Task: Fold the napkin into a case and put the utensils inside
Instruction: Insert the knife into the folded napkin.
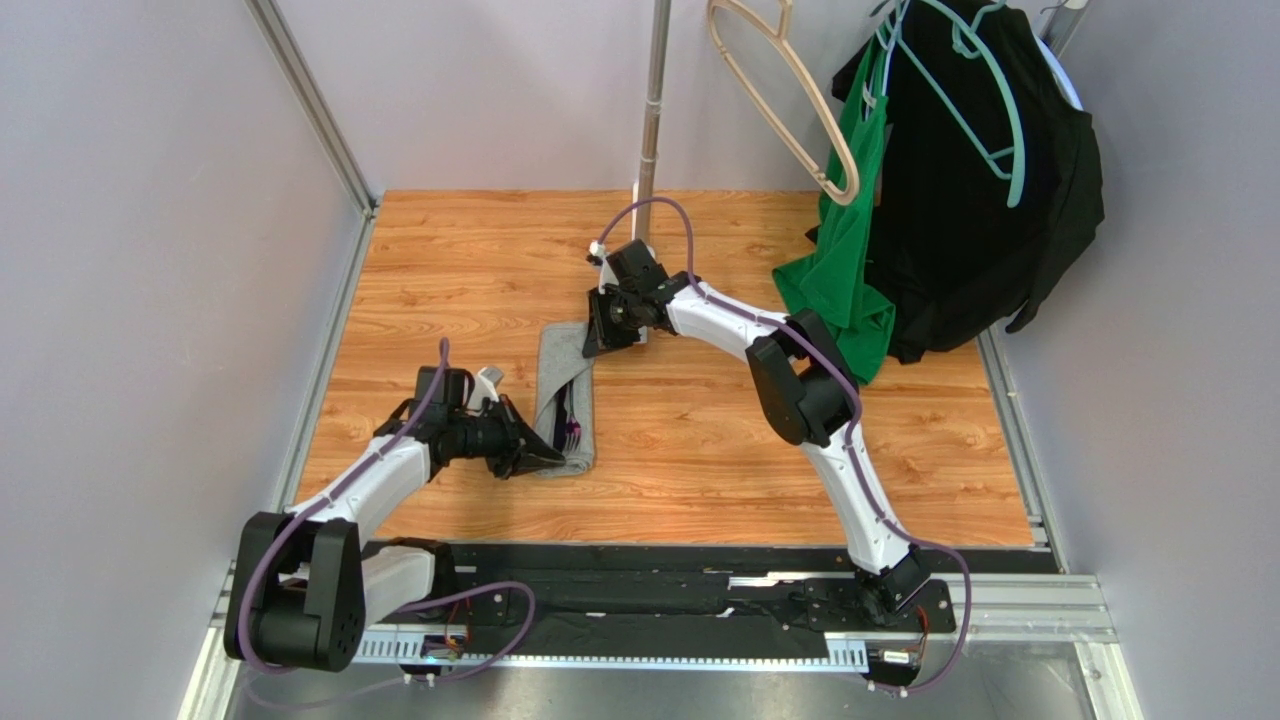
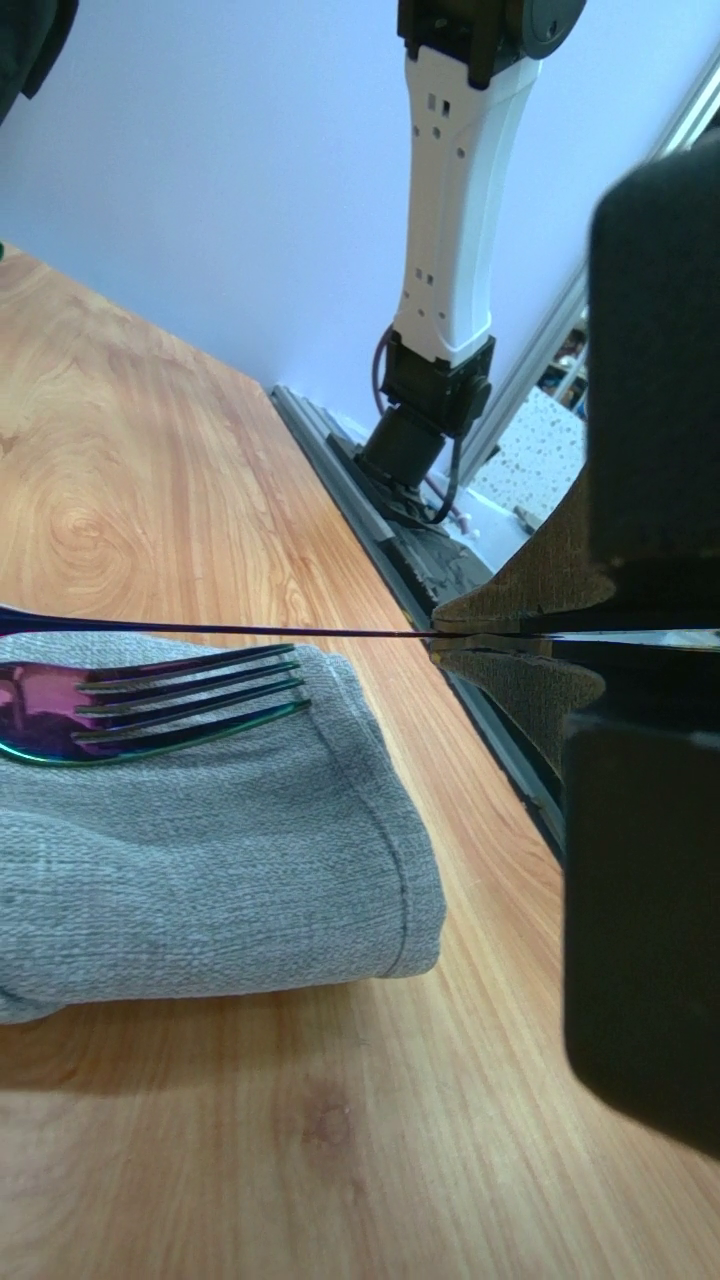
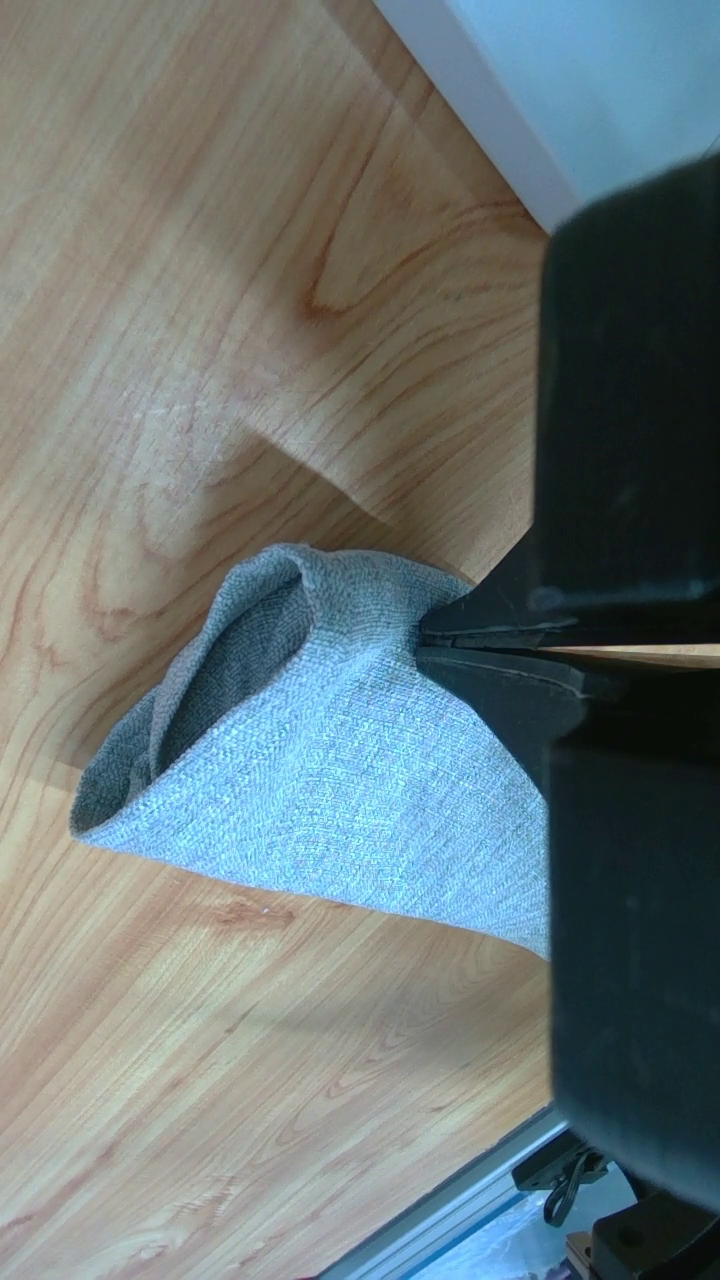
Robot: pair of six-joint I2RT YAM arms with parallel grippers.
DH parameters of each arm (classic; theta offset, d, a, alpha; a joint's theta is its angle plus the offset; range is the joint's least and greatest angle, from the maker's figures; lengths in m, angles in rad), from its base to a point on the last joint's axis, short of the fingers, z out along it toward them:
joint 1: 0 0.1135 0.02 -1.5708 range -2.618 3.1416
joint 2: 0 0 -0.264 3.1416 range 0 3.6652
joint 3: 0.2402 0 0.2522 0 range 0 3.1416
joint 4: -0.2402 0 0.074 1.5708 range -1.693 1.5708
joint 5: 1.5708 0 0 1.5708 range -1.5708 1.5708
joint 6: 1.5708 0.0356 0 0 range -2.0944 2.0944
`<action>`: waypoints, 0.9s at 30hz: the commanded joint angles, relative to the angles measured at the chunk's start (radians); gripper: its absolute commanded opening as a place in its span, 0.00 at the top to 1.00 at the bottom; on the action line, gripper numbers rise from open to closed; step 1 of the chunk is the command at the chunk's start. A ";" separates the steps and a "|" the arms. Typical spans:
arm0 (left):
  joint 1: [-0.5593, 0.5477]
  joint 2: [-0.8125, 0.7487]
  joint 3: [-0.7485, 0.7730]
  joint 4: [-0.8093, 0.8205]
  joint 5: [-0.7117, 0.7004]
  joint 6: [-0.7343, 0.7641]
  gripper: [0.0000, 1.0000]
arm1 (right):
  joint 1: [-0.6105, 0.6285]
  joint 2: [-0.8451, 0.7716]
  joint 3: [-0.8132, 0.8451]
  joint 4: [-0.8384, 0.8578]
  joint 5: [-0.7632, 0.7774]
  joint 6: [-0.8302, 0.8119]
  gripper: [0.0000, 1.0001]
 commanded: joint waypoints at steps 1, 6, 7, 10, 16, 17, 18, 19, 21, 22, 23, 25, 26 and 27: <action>0.009 -0.019 -0.006 0.111 -0.039 -0.004 1.00 | -0.005 0.020 0.033 -0.003 0.004 -0.018 1.00; 0.009 -0.009 -0.019 0.153 -0.085 -0.017 1.00 | -0.003 0.025 0.033 0.000 0.002 -0.010 1.00; 0.009 -0.004 -0.026 0.157 -0.096 -0.018 1.00 | -0.003 0.023 0.033 0.001 0.005 -0.010 1.00; 0.009 0.020 -0.049 0.232 -0.100 -0.043 1.00 | -0.003 0.025 0.031 0.001 0.002 -0.005 1.00; 0.009 0.115 -0.002 0.249 -0.116 0.000 1.00 | -0.003 0.026 0.031 0.003 0.002 -0.004 1.00; 0.009 0.125 0.004 0.251 -0.114 0.002 1.00 | -0.005 0.025 0.031 0.001 0.000 -0.004 1.00; 0.009 0.135 0.007 0.246 -0.117 0.003 1.00 | -0.003 0.026 0.031 0.001 0.002 -0.007 1.00; 0.009 0.135 0.015 0.237 -0.126 0.012 1.00 | -0.003 0.028 0.033 0.001 0.002 -0.007 1.00; 0.009 0.129 0.024 0.184 -0.145 0.032 1.00 | -0.005 0.028 0.033 0.000 0.000 -0.008 1.00; 0.008 0.128 0.033 0.170 -0.159 0.051 1.00 | -0.005 0.028 0.033 0.000 0.000 -0.007 1.00; 0.009 0.128 0.041 0.138 -0.163 0.060 1.00 | -0.003 0.029 0.033 0.001 0.000 -0.008 1.00; 0.011 0.134 0.067 0.092 -0.186 0.075 1.00 | -0.005 0.029 0.033 0.000 0.000 -0.008 1.00; 0.012 0.137 0.073 0.076 -0.191 0.079 1.00 | -0.003 0.029 0.034 0.001 0.000 -0.008 1.00; 0.012 0.149 0.078 0.075 -0.188 0.080 1.00 | -0.003 0.029 0.034 0.001 0.000 -0.007 1.00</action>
